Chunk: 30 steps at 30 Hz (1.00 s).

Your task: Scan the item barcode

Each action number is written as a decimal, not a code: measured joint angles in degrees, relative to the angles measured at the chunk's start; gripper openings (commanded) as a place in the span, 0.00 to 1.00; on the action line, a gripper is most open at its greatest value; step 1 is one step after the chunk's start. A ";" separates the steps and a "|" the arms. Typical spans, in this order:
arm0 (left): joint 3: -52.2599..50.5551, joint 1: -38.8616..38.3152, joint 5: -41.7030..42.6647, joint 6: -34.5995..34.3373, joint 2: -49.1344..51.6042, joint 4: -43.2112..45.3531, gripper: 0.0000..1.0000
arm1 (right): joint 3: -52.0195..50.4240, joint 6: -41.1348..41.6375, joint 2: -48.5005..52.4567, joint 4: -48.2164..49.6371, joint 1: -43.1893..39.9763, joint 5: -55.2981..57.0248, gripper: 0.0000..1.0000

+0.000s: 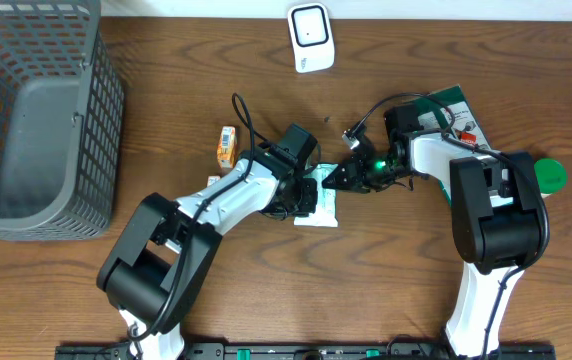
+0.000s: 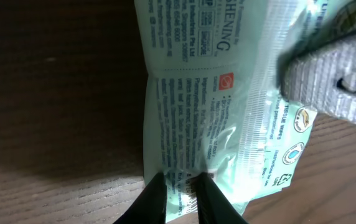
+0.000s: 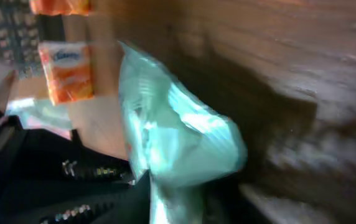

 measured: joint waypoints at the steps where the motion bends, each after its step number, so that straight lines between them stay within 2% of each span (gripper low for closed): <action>1: 0.00 -0.02 -0.02 0.00 0.02 0.02 0.19 | 0.00 0.35 -0.04 -0.04 0.00 -0.37 0.61; 3: 0.00 -0.02 -0.07 0.00 0.07 0.04 0.19 | 0.04 0.39 -0.55 0.02 -0.02 -2.25 0.68; 7: 0.00 -0.02 -0.44 0.00 0.11 0.04 0.19 | 0.13 0.66 -1.14 2.38 0.09 -2.56 0.70; 11: 0.00 -0.04 -0.46 0.00 0.11 0.04 0.19 | 0.13 0.66 -1.14 4.26 0.09 -2.29 0.68; 15: 0.00 -0.04 -0.46 0.00 0.11 0.04 0.19 | 0.13 0.70 -1.14 4.35 0.50 -1.38 0.60; 21: 0.00 -0.04 -0.61 0.00 0.13 0.04 0.19 | 0.13 0.70 -1.16 4.92 3.91 0.33 0.54; 22: 0.00 -0.04 -0.66 0.00 0.13 0.02 0.19 | 0.15 0.79 -1.20 5.09 4.68 0.72 0.51; 25: 0.00 -0.04 -0.72 0.00 0.13 -0.13 0.19 | 0.42 1.33 -1.38 5.68 6.47 3.26 0.34; 26: 0.00 -0.04 -0.83 0.00 0.13 -0.17 0.19 | 0.44 1.27 -1.38 5.79 6.64 3.98 0.25; 28: 0.00 -0.04 -0.87 0.00 0.13 -0.17 0.19 | 0.42 1.25 -1.38 5.90 6.84 5.62 0.12; 30: 0.00 -0.04 -0.87 0.00 0.13 -0.17 0.19 | 0.37 1.77 -1.36 5.64 6.82 6.60 0.06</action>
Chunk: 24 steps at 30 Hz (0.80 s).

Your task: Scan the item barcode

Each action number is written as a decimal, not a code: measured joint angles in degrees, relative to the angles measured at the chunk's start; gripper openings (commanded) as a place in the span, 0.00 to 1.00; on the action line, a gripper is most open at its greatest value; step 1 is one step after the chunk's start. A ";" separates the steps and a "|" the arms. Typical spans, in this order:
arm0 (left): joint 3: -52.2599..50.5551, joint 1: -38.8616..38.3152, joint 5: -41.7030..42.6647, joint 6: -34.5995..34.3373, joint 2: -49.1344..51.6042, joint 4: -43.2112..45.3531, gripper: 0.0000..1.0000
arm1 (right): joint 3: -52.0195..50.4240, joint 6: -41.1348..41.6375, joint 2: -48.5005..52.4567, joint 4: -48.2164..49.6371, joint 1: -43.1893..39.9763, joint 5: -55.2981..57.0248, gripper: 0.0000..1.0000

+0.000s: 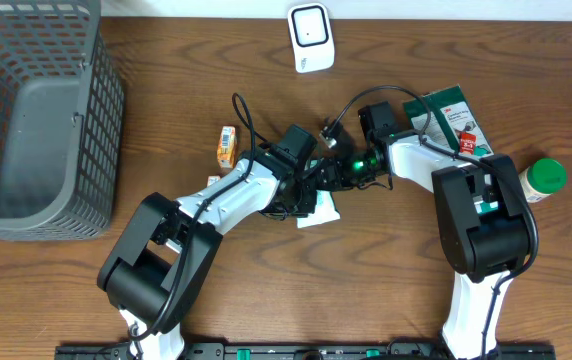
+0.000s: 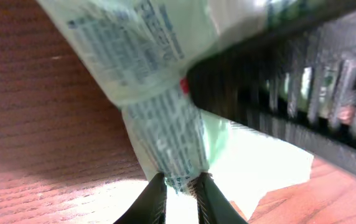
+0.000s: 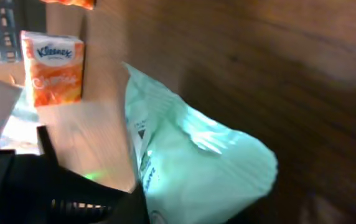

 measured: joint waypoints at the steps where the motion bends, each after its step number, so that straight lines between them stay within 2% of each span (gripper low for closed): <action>1: 0.00 0.00 0.02 0.00 0.00 0.00 0.19 | 0.00 0.00 0.00 -0.09 -0.04 0.00 0.06; 9: 0.00 0.31 -0.04 0.26 -0.52 0.04 0.19 | -0.04 0.00 0.00 -2.21 -1.86 -0.17 0.03; 15: -0.24 2.25 -3.08 1.55 -3.21 -2.82 0.19 | -0.55 -0.68 -0.87 -4.55 -4.42 0.33 0.01; 24: -0.72 5.20 -7.37 2.16 -15.26 -5.20 0.19 | -0.70 -1.90 -1.62 -5.90 -4.81 1.36 0.01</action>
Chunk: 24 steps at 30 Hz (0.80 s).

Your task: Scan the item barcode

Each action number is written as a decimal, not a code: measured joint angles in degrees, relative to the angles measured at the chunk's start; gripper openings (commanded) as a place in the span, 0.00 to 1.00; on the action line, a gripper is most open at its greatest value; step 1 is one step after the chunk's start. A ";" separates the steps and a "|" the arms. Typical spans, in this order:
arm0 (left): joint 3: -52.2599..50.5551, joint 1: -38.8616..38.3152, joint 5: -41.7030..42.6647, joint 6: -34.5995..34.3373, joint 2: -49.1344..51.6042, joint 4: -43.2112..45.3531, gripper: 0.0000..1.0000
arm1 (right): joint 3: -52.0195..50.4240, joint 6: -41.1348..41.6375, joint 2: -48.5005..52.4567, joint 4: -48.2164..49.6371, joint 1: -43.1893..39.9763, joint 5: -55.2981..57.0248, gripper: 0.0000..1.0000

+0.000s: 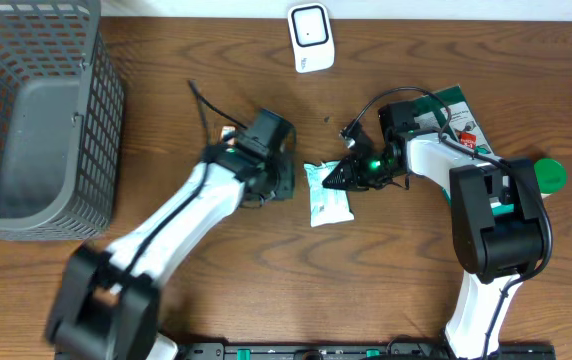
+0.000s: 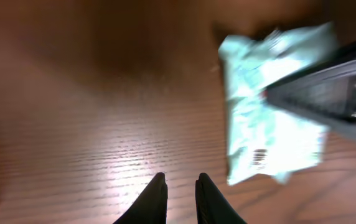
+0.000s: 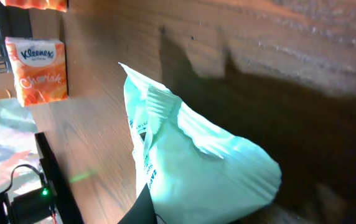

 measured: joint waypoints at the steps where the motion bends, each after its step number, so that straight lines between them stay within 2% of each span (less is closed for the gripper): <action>1: 0.00 0.37 -0.20 0.00 -1.92 0.04 0.19 | 0.00 -0.11 0.00 -0.42 0.00 0.00 0.01; 10: 0.00 6.97 -8.17 1.33 -25.44 -3.48 0.19 | 0.00 -0.22 0.00 -1.77 0.00 -0.76 0.01; 14: 0.00 10.99 -11.78 1.33 -34.16 -6.19 0.19 | -0.07 -1.36 -0.50 0.79 0.00 -6.45 0.01; 20: 0.00 21.27 -15.21 1.75 -44.63 -7.52 0.19 | -0.35 -1.77 -8.22 1.25 0.04 -5.68 0.01; 21: 0.00 23.06 -15.67 1.77 -45.57 -7.54 0.20 | -0.35 -1.81 -10.36 1.33 0.09 -4.63 0.01; 24: 0.00 27.21 -16.15 2.40 -46.47 -7.58 0.44 | -0.35 -1.92 -17.27 1.51 0.59 -0.11 0.01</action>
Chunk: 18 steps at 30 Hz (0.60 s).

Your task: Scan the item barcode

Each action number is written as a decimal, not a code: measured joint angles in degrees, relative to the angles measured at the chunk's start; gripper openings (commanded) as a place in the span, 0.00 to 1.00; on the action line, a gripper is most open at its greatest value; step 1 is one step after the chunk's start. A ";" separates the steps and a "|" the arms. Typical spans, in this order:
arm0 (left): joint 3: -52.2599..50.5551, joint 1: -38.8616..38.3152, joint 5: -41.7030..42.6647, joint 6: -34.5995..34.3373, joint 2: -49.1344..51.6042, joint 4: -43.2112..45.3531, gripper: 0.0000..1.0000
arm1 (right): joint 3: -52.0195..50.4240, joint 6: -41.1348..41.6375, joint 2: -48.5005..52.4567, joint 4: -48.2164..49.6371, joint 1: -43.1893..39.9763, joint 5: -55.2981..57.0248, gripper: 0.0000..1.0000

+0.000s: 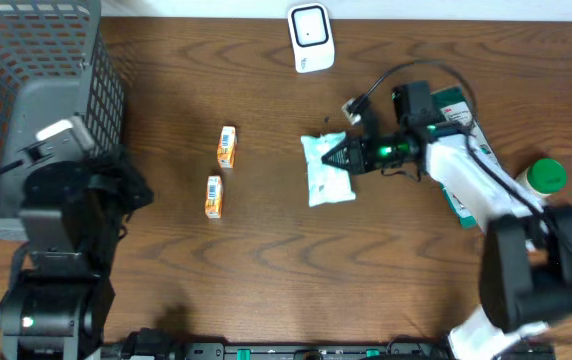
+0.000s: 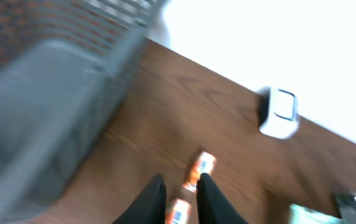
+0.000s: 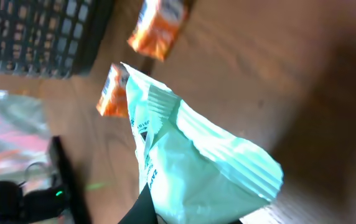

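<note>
The pale green wipes pack [image 1: 326, 170] hangs above the table centre, and my right gripper [image 1: 354, 155] is shut on its right end. The right wrist view shows the pack [image 3: 196, 162] filling the frame with one dark finger [image 3: 145, 204] against it. The white scanner [image 1: 311, 38] stands at the back edge, beyond the pack. My left gripper [image 1: 131, 188] is far to the left beside the basket; its fingers [image 2: 156, 196] stand close together with nothing between them, and the scanner [image 2: 279, 112] shows far ahead.
A grey mesh basket [image 1: 26, 110] fills the left side. Two small orange tissue packs [image 1: 227, 146] [image 1: 213, 196] lie left of centre. A green packet [image 1: 456, 110] lies under my right arm, and a green-capped bottle [image 1: 544, 175] stands at the right.
My left arm has moved from beside the wipes pack to the far left by the basket. My right gripper has the pack a little higher and further back, toward the scanner.
First both grippers were at the wipes pack on the table, the left's fingertips at its edge. Then the pack stood tilted between them. Then the left gripper was clear of it and the right held it alone. Now the left arm is far off.
</note>
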 measured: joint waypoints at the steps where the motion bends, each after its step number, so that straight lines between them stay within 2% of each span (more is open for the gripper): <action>1: 0.00 1.03 -0.09 0.33 0.13 -0.09 0.47 | 0.00 -0.02 -2.32 0.07 0.20 1.77 0.01; 4: 0.00 2.10 -0.33 -0.04 0.90 -0.24 0.55 | 0.00 -0.13 -8.28 0.31 0.68 6.43 0.01; 5: 0.00 2.25 -0.33 0.20 1.53 -0.48 0.61 | 0.00 -0.22 -9.77 0.57 0.76 7.56 0.01; 7: 0.00 2.29 -0.33 0.44 2.36 -1.03 0.78 | 0.00 -0.68 -12.28 1.01 0.94 9.62 0.01; 8: 0.00 2.32 -0.31 0.61 2.78 -1.29 0.81 | 0.00 -1.03 -13.07 1.20 0.96 10.34 0.01; 14: 0.00 2.34 -0.39 0.17 4.52 -1.44 0.81 | -0.02 -2.64 -13.75 2.29 1.42 12.61 0.01; 18: 0.00 2.34 -0.39 0.17 6.05 -1.42 0.81 | -0.02 -2.82 -13.75 6.75 1.81 13.60 0.01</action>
